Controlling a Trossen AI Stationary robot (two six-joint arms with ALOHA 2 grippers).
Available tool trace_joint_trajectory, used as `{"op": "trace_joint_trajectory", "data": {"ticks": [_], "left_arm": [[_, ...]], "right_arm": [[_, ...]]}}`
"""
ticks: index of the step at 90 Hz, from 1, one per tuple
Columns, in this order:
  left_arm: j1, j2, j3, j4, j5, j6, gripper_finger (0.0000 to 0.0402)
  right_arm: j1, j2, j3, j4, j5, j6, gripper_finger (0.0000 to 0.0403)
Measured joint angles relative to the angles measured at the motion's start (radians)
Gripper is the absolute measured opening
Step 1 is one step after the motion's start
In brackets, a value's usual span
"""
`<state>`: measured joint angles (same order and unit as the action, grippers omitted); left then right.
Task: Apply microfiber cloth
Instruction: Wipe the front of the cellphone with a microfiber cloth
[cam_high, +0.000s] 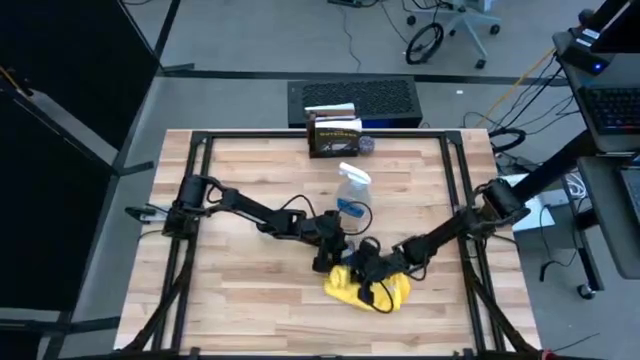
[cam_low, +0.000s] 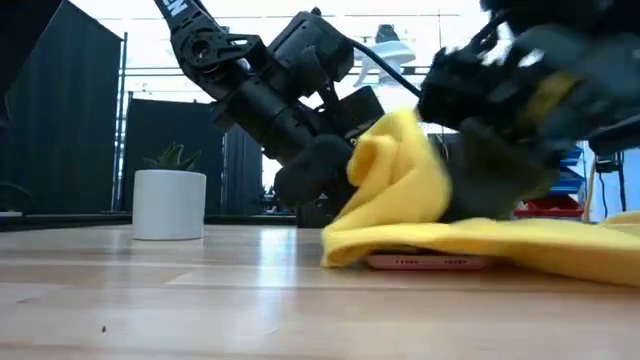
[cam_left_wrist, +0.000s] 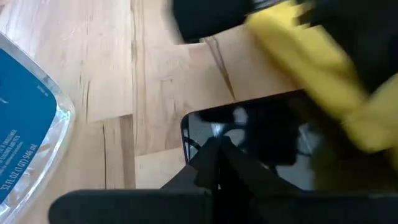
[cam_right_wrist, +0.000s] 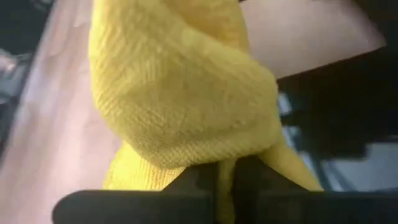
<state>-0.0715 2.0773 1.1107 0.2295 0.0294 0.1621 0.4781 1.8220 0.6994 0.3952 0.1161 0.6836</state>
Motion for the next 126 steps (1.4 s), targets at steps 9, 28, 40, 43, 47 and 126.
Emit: {"op": "trace_joint_trajectory", "data": {"ticks": [9,28,40,43,47,126], "left_arm": [[-0.001,0.0,0.0,0.0,-0.001,0.0,0.0],[-0.001,0.0,0.0,0.004,-0.003,0.001,0.0],[-0.001,0.0,0.0,0.005,-0.003,0.001,0.0],[-0.001,0.0,0.0,0.005,-0.003,0.001,0.0],[-0.001,0.0,0.0,0.005,-0.003,0.001,0.0],[0.012,-0.001,0.0,-0.006,-0.001,-0.051,0.0]], "right_arm": [[0.026,-0.025,-0.004,-0.028,-0.088,-0.021,0.0002],[0.002,-0.291,-0.003,-0.302,0.063,-0.203,0.0002],[-0.045,-0.402,-0.004,-0.445,0.27,-0.246,0.0002],[-0.061,-0.407,-0.004,-0.436,0.29,-0.258,0.0002],[-0.082,-0.401,-0.003,-0.411,0.293,-0.271,0.0002],[0.014,-0.038,-0.004,-0.044,-0.155,-0.079,0.0002]]}}
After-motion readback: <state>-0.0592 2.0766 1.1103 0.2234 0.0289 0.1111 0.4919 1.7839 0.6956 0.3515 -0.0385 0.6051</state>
